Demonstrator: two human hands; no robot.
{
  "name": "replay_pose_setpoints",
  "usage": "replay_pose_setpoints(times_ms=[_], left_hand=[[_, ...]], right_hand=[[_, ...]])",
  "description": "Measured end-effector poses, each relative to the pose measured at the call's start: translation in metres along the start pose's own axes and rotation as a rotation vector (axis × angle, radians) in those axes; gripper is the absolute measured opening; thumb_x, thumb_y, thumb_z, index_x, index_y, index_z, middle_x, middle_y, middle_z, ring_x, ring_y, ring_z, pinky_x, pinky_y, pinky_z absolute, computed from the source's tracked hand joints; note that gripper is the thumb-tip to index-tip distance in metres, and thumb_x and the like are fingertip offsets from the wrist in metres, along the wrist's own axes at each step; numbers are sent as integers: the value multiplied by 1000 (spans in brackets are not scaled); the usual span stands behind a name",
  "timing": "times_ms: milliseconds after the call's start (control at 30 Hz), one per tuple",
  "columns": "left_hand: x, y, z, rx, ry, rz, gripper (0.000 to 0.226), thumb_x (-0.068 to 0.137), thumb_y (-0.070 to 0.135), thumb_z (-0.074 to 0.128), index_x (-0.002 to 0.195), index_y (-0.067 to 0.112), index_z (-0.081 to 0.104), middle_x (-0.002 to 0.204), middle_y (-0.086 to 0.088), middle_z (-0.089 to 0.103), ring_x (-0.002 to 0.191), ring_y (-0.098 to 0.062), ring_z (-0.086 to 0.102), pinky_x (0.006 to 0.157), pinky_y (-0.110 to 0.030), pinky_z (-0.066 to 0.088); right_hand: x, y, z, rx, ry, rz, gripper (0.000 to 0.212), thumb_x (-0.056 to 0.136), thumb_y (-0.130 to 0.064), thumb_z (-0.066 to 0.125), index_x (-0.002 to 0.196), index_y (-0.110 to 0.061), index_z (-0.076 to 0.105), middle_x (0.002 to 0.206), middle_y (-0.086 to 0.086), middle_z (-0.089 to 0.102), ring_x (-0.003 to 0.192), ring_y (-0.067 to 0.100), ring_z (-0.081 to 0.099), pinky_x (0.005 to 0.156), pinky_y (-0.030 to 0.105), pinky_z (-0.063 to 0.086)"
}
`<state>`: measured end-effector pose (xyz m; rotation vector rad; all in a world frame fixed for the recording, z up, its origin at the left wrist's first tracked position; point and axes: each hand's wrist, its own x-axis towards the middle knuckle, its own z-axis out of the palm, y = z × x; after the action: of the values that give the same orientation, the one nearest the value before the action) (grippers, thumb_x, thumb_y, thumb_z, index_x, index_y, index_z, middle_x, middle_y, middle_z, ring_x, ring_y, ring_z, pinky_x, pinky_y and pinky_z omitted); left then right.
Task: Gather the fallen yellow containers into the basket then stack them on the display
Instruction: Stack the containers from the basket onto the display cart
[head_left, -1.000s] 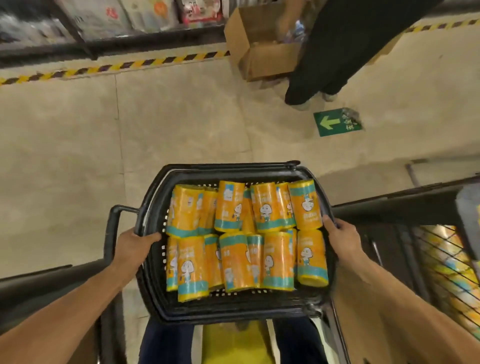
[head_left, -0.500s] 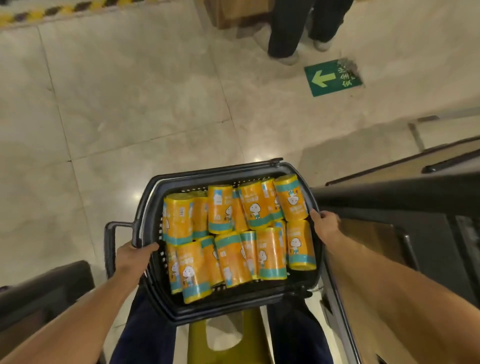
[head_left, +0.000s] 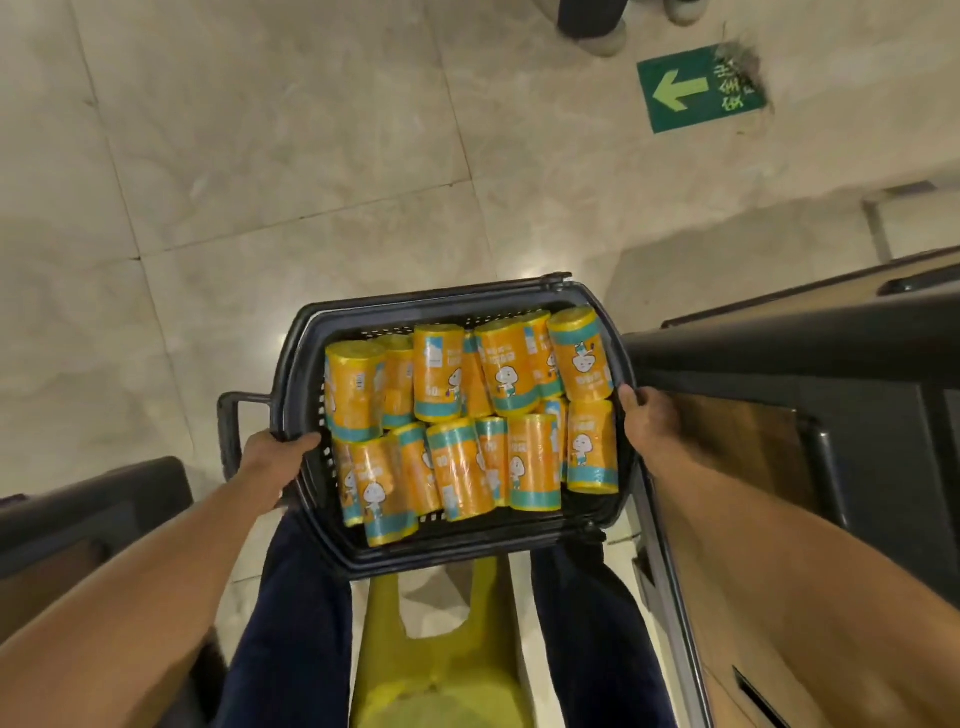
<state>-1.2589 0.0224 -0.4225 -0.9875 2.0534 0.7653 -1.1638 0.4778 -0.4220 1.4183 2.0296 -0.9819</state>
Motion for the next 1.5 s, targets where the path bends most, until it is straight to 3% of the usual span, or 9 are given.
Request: replay_pose_setpoints(times_ms=[100,533,767,900,1033,1133,1233,1333,1500], left_hand=[[2,-3,6,23,20,15,53,93,29,76,130,-6,61,117,-25,69,92,-35,64,78,-42,54],[8,-19,16,-13,65,67,52,93,30,73,131,-3,61,109,-21,67,91,-32,62,77,-38,53],[-27,4,19,125,129,40,69,96,33,69,141,-5,33,139,-28,52,121,-47,56,91,-48,51],[-105,30,19,105,157,183,63,86,42,66,134,5,50,126,-19,62,103,-36,65,83,-46,55],[-225,82,45,-78,7,327,44,101,25,61,143,17,50,123,0,61,84,-16,60,70,-33,49],[-302,113,58,-204,-104,442,37,100,28,63,137,25,57,131,0,62,106,-17,64,87,-43,58],[-376,134,53,-178,-130,655,29,100,31,64,129,36,61,130,12,64,125,-7,59,108,-35,48],[-457,164,28,-96,-134,838,34,101,32,61,134,43,60,135,24,62,129,2,54,108,-29,44],[-578,211,-6,-228,-232,1003,36,106,16,55,139,29,60,141,14,62,133,-2,54,110,-30,44]], right_hand=[[2,1,2,27,20,13,37,108,-39,48,117,-7,64,105,14,65,93,28,59,80,34,41],[5,23,18,98,141,-83,35,108,-42,48,110,-11,62,106,7,58,98,23,57,82,36,45],[-2,14,11,132,65,49,50,105,-52,48,122,-9,64,110,9,65,106,31,65,93,46,54],[-29,-3,-8,223,-68,61,59,99,-58,55,132,-9,52,128,10,63,113,31,64,101,52,52],[-108,-23,-74,327,-306,-80,48,104,-55,48,140,-24,40,120,4,63,99,21,66,85,37,53],[-150,-28,-125,232,-283,-179,55,102,-64,44,144,-29,47,127,1,65,107,22,64,86,34,49],[-204,-38,-170,238,-190,-330,63,93,-72,42,138,-30,55,128,-5,66,108,19,65,86,37,55],[-260,-45,-222,323,-120,-524,51,100,-60,47,134,-25,60,126,-6,68,116,15,63,97,37,52],[-338,-51,-333,570,-20,-649,41,104,-45,55,140,-25,58,133,-16,63,124,-1,56,103,24,47]])
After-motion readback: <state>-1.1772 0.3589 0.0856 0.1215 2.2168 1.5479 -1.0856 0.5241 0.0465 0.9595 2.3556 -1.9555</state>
